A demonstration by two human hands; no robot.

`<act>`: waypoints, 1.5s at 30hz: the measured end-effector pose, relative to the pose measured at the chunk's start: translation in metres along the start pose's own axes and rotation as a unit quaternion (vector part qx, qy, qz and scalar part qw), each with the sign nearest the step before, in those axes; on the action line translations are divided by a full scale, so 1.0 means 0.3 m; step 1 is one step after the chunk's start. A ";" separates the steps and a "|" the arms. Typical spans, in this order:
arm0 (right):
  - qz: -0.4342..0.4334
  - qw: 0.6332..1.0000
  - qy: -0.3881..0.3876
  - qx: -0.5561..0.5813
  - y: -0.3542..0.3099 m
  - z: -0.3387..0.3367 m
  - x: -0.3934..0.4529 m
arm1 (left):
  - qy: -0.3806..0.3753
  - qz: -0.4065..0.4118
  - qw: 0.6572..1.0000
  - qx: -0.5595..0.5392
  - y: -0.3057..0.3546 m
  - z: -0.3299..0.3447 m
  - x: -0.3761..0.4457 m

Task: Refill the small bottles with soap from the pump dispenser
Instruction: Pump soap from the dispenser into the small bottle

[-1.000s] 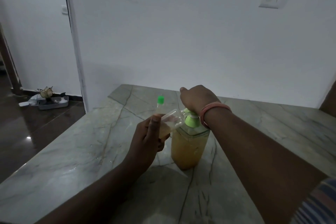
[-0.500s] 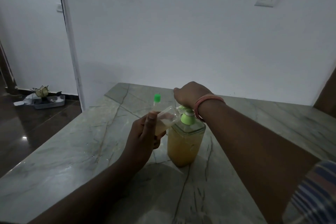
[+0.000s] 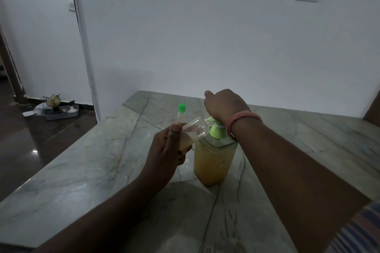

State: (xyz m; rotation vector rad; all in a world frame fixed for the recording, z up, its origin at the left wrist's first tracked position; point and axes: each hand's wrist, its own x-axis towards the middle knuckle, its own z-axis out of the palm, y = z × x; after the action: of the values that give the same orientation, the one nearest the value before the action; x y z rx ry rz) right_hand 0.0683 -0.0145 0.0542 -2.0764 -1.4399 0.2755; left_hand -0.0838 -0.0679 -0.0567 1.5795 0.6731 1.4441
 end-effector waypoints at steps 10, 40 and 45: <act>-0.009 1.000 0.000 -0.016 -0.003 0.003 0.009 | 0.000 -0.001 1.000 0.008 0.008 -0.003 -0.002; -0.049 0.996 -0.007 -0.075 -0.010 -0.007 -0.009 | 0.001 0.000 1.000 -0.002 -0.002 -0.003 0.000; -0.023 1.000 0.009 -0.018 -0.001 -0.002 -0.019 | 0.000 -0.001 1.000 0.005 -0.008 -0.006 0.002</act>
State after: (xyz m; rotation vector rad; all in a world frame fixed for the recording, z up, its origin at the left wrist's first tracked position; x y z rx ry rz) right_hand 0.0660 -0.0197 0.0540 -2.0669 -1.4896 0.2136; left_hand -0.0851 -0.0660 -0.0585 1.5856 0.6838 1.4414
